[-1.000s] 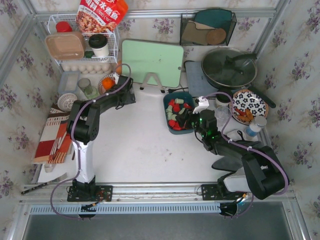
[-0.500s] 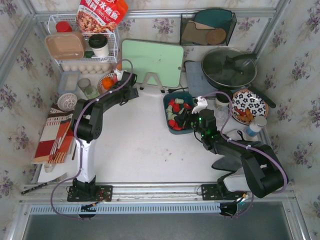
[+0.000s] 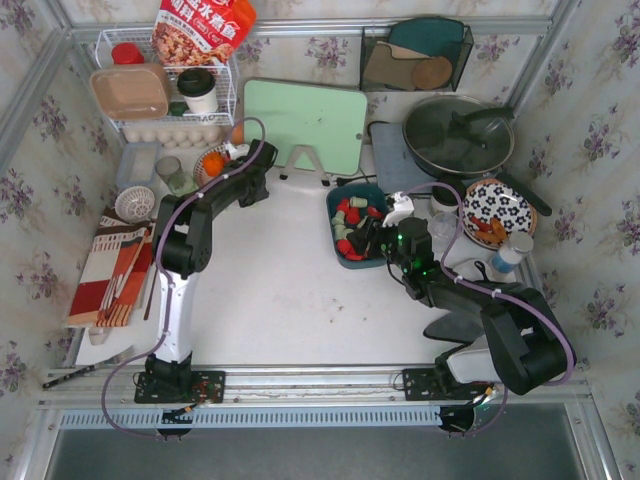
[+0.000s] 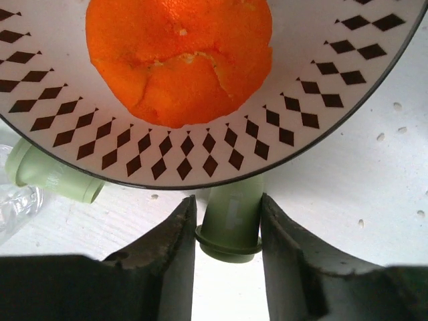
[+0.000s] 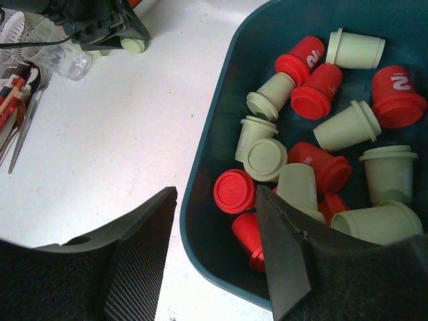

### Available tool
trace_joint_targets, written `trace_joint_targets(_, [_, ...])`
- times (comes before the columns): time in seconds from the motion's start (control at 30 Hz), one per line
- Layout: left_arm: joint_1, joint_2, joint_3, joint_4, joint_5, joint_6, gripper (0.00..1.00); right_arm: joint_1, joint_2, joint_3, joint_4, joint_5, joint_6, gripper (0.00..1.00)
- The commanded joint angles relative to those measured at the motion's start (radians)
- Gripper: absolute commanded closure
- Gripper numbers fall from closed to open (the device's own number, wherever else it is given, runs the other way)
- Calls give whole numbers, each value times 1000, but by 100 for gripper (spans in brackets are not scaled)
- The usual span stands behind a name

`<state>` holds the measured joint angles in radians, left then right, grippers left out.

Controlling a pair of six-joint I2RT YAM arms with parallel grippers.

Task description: Mix the coffee capsules in the storage basket

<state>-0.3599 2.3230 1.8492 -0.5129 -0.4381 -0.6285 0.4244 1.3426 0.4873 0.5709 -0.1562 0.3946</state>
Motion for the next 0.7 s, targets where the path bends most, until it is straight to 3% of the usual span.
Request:
trace_joint_targets(0.0, [1,-5,-8,-36,12,3,66,1,2,8,44,-9,7,41])
trace_joint_targets(0.2, [-1,-60,-67,12,79,22,69,1,1,10,43,-14,7,41])
trace_joint_targets(0.33, [-16,-175,-203,131,168,98,69,1,3,11,43,-24,9,41])
trace_joint_targets(0.5, [-77,-401,-529,520,281,303,70,4,5,10,58,-46,4,41])
trace_joint_targets(0.67, [-118,-625,-855,896,494,462,70,17,6,-6,125,-92,-3,41])
